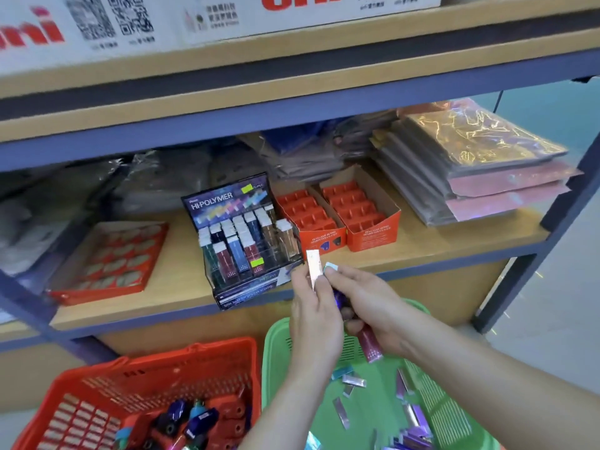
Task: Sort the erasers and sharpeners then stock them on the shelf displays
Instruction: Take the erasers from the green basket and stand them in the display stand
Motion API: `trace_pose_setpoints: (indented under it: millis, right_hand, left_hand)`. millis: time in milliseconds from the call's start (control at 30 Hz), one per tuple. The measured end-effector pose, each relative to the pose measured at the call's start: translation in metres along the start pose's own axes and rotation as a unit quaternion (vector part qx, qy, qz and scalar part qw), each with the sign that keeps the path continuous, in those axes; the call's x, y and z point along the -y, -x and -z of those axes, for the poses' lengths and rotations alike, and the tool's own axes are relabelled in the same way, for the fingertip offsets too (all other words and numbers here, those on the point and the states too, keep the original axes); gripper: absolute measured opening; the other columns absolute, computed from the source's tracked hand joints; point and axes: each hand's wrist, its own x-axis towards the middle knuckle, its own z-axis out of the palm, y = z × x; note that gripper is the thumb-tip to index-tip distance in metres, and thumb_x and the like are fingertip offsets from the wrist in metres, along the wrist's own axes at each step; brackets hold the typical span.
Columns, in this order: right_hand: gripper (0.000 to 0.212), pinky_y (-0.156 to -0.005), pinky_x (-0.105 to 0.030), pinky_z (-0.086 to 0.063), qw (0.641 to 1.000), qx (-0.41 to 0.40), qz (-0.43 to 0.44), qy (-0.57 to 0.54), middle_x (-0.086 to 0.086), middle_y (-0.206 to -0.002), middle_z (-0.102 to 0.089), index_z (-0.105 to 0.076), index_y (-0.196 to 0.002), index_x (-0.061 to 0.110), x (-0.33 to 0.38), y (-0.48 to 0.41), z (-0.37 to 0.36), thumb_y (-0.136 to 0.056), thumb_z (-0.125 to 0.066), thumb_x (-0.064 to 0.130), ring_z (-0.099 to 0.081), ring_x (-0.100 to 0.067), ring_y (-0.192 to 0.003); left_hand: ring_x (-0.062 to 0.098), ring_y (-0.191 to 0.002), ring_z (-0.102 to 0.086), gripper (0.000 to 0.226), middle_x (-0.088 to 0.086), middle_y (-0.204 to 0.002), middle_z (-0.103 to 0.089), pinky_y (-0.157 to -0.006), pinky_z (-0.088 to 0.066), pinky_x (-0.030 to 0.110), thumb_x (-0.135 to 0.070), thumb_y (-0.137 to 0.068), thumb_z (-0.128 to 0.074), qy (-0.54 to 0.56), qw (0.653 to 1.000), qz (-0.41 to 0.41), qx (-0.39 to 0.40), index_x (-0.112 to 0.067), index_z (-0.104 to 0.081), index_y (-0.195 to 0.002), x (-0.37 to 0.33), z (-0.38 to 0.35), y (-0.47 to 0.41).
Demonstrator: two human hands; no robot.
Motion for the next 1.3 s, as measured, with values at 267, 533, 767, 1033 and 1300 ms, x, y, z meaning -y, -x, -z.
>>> trace_pose_setpoints:
  millis: [267,533,767,1033,1300]
  right_hand:
    - [0.027,-0.034,-0.018,-0.030,0.994,-0.059,0.070,-0.054,0.003,-0.038,-0.042,-0.050,-0.076,0.008,0.009,-0.015,-0.025,-0.102,-0.048,0.016,-0.033,-0.006,-0.028]
    - [0.018,-0.044,-0.024,-0.041,0.988,-0.064,0.076,-0.116,-0.008,-0.062,-0.057,-0.060,-0.086,0.013,0.027,-0.045,-0.030,-0.096,-0.058,0.027,-0.050,-0.018,-0.047]
    - [0.014,-0.032,-0.018,-0.032,0.981,-0.043,0.072,-0.177,-0.009,-0.067,-0.053,-0.057,-0.091,0.007,0.040,-0.058,-0.040,-0.098,-0.053,0.018,-0.051,-0.011,-0.041]
    - [0.021,-0.032,-0.017,-0.028,0.984,0.021,0.026,-0.173,-0.009,-0.074,-0.056,-0.064,-0.111,0.018,0.039,-0.064,-0.034,-0.093,-0.059,0.010,-0.042,-0.012,-0.037]
    - [0.017,-0.031,-0.017,-0.029,0.983,0.054,-0.011,-0.175,-0.009,-0.073,-0.062,-0.062,-0.106,0.000,0.032,-0.068,-0.040,-0.092,-0.058,0.009,-0.042,-0.011,-0.038]
  left_hand:
    - [0.023,-0.069,-0.055,0.012,0.001,-0.080,-0.056,-0.063,-0.048,0.044,-0.031,-0.098,-0.041,0.037,0.997,0.062,-0.011,-0.025,-0.049,-0.091,0.008,0.019,-0.031]
    - [0.015,-0.063,-0.063,0.015,0.004,-0.075,-0.069,-0.060,-0.052,0.026,-0.020,-0.095,-0.058,0.114,0.988,0.097,0.030,-0.014,-0.071,-0.090,-0.005,0.046,-0.034]
    - [0.018,-0.055,-0.063,0.013,0.010,-0.069,-0.071,-0.054,-0.052,0.023,-0.006,-0.078,-0.074,0.112,0.992,0.055,-0.033,-0.011,-0.067,-0.087,-0.020,0.087,-0.043]
    - [0.012,-0.070,-0.069,0.015,-0.006,-0.074,-0.071,-0.068,-0.055,0.020,-0.013,-0.078,-0.077,-0.174,0.974,-0.018,-0.143,-0.024,-0.072,-0.087,-0.018,0.184,-0.098]
    - [0.008,-0.085,-0.061,0.016,-0.006,-0.091,-0.071,-0.082,-0.043,0.020,-0.017,-0.086,-0.070,-0.338,0.935,-0.063,-0.081,-0.020,-0.076,-0.101,-0.005,0.188,-0.124]
